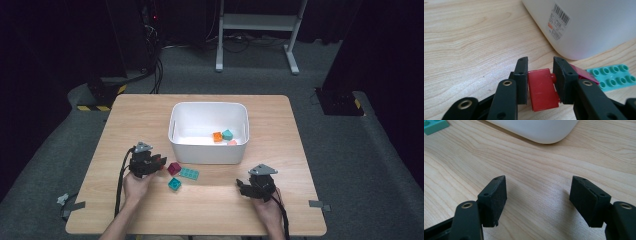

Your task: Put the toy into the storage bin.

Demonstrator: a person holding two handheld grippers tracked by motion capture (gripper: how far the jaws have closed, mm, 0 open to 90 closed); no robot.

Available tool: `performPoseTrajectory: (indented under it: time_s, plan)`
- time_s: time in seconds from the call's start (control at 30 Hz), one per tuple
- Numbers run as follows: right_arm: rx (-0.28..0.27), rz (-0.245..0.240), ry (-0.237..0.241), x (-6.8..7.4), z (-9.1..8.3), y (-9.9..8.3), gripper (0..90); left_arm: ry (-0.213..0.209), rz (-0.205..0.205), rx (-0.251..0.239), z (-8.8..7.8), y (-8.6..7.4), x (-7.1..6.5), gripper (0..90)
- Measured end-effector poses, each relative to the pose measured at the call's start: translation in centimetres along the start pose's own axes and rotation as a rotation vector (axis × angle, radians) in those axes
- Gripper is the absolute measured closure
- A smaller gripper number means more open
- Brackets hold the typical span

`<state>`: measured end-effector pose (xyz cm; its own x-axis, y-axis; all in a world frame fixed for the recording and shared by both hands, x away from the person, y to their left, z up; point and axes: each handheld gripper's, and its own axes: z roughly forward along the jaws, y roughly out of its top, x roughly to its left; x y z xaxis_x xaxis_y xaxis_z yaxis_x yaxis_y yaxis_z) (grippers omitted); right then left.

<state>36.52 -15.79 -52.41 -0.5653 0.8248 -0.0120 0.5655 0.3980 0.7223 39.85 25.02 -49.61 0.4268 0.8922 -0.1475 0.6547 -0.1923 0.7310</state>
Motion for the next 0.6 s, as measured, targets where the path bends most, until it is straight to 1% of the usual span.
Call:
performPoseTrajectory:
  time_s: [0.1,0.13,0.27,0.3,0.43,0.47,0.6]
  plan:
    - [0.0,0.0,0.0,0.0,0.0,0.0,29.8,-0.009,0.0,0.0,-0.4,0.1,0.0,66.0]
    - [0.0,0.0,0.0,0.0,0.0,0.0,29.8,-0.013,0.007,0.002,-0.6,0.3,0.0,66.0]
    - [0.0,0.0,0.0,0.0,0.0,0.0,29.8,-0.023,0.016,-0.017,-1.6,1.0,-0.1,66.1]
    - [0.0,0.0,0.0,0.0,0.0,0.0,29.8,-0.021,0.017,-0.026,-1.8,1.2,-0.1,66.0]
    - [0.0,0.0,0.0,0.0,0.0,0.0,29.8,0.004,0.048,-0.011,-2.5,1.4,-0.1,66.0]
    - [0.0,0.0,0.0,0.0,0.0,0.0,29.8,0.004,0.048,-0.011,-2.5,1.4,-0.1,66.0]
    - [0.0,0.0,0.0,0.0,0.0,0.0,29.8,-0.004,0.043,-0.022,-3.4,1.8,0.3,66.0]
